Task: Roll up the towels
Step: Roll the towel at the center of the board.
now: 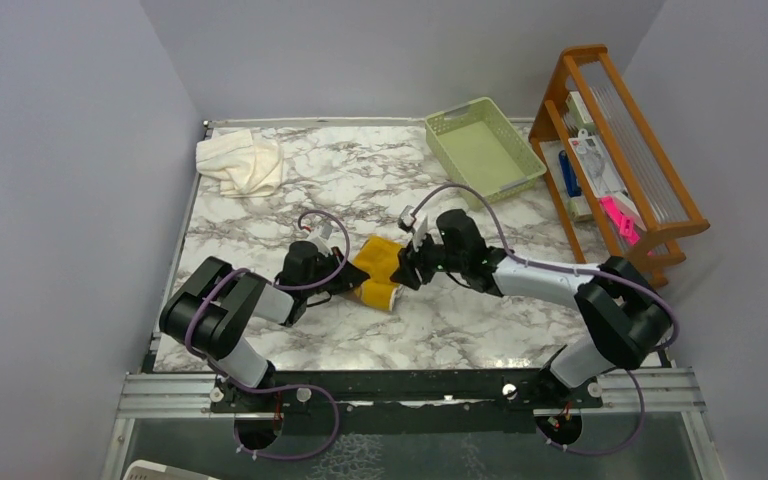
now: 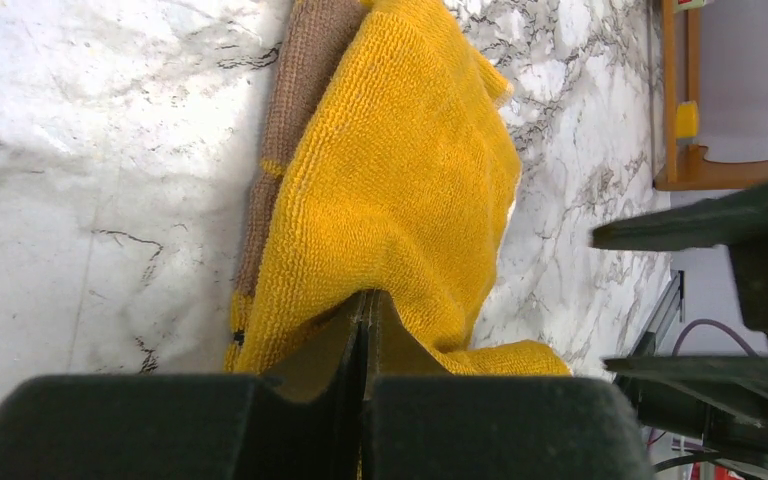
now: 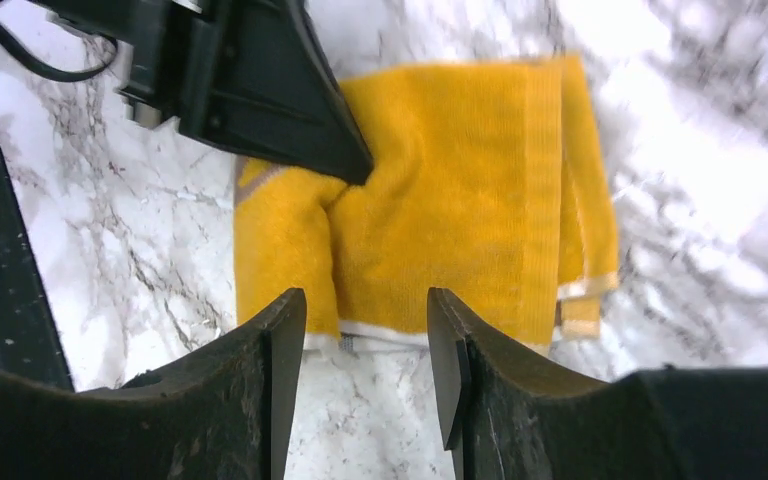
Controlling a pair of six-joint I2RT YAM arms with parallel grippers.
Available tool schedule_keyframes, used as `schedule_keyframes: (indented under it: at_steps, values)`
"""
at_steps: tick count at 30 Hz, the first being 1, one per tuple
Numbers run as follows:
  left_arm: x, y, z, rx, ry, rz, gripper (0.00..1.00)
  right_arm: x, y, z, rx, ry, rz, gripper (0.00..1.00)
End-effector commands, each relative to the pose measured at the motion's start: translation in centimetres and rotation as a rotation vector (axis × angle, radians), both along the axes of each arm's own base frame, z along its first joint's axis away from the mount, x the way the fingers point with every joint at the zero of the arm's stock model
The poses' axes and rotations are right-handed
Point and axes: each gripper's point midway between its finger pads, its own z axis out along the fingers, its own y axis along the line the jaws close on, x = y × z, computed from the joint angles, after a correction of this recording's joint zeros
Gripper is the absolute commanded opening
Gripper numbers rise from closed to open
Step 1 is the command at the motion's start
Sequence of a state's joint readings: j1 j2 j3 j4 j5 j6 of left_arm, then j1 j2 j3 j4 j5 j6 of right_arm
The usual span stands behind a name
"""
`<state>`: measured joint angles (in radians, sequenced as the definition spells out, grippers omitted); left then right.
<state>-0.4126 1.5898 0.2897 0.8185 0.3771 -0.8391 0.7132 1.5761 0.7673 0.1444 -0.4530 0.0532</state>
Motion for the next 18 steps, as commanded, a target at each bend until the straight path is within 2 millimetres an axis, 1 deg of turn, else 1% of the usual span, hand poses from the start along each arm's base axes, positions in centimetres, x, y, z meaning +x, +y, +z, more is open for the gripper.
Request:
schedule_keyframes:
  at_steps: [1,2,4,6,9,12,13,18]
  values:
    - [-3.2,2.7,-5.5,0.159,0.169,0.027,0.00,1.2,1.0,3.3,0.009,-0.368,0.033,0.49]
    - [-3.3,2.7,-5.5,0.159,0.169,0.026,0.00,0.5,1.3,3.7,0.019,-0.430,0.068,0.49]
    - [-3.3,2.7,-5.6,0.161,0.172,0.024,0.00,-1.2,2.0,3.7,0.027,-0.497,0.120,0.49]
    - [-3.3,2.8,-5.6,0.162,0.172,0.025,0.00,-2.6,2.7,3.1,0.004,-0.539,0.190,0.49]
    - [-3.3,2.8,-5.7,0.164,0.174,0.023,0.00,-3.8,3.5,1.3,-0.077,-0.629,0.270,0.49]
    - [-3.3,2.7,-5.7,0.162,0.176,0.019,0.00,-4.2,3.8,-0.8,-0.179,-0.681,0.316,0.49]
    - [-3.3,2.7,-5.7,0.161,0.176,0.019,0.00,-4.3,3.8,-1.7,-0.217,-0.684,0.329,0.49]
    - [-3.5,2.7,-5.8,0.164,0.180,0.017,0.00,-4.5,3.5,-5.0,-0.355,-0.692,0.382,0.49]
